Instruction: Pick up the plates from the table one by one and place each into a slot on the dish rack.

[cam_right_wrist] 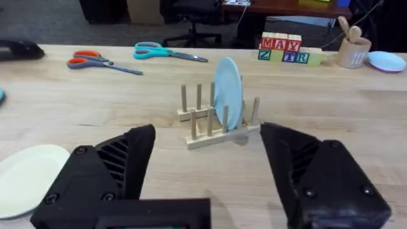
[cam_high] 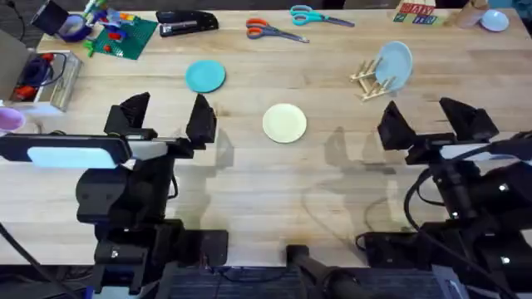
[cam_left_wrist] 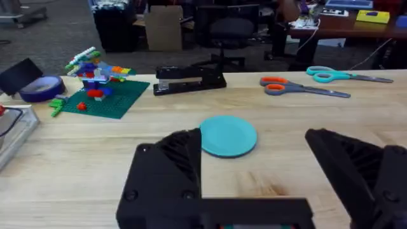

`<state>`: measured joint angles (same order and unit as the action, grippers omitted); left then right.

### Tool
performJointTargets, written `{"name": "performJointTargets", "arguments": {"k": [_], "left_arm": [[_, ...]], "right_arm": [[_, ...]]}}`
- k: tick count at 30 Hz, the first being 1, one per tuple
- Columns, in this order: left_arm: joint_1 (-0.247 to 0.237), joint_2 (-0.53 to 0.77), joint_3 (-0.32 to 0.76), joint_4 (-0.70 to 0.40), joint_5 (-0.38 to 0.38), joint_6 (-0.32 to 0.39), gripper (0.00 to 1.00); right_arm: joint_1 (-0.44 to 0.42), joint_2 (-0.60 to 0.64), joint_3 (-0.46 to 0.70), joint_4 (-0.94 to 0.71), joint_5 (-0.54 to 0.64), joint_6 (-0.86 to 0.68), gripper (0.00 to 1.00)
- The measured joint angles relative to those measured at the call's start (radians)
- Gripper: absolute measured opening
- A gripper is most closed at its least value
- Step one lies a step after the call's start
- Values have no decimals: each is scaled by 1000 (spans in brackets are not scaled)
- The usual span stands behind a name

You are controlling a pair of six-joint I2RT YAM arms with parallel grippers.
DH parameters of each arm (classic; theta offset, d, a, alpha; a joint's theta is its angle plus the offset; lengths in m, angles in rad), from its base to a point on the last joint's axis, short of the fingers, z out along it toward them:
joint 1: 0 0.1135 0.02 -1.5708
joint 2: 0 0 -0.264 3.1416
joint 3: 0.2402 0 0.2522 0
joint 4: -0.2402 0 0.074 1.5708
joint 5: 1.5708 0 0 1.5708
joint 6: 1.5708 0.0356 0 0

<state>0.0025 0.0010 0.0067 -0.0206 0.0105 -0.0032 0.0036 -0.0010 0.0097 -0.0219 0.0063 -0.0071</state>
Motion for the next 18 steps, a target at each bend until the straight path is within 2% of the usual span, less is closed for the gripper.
{"name": "performJointTargets", "arguments": {"k": [10,14,16,18], "left_arm": [[0,0,2,27,0,3,994],[0,0,41,-43,0,3,994],[0,0,102,-108,0,3,994],[0,8,398,-374,0,-19,994]], "right_arm": [[0,0,0,15,0,-2,995],[0,0,23,-15,0,-18,995],[0,1,62,-47,0,-23,995],[0,1,303,-215,0,-27,995]]}}
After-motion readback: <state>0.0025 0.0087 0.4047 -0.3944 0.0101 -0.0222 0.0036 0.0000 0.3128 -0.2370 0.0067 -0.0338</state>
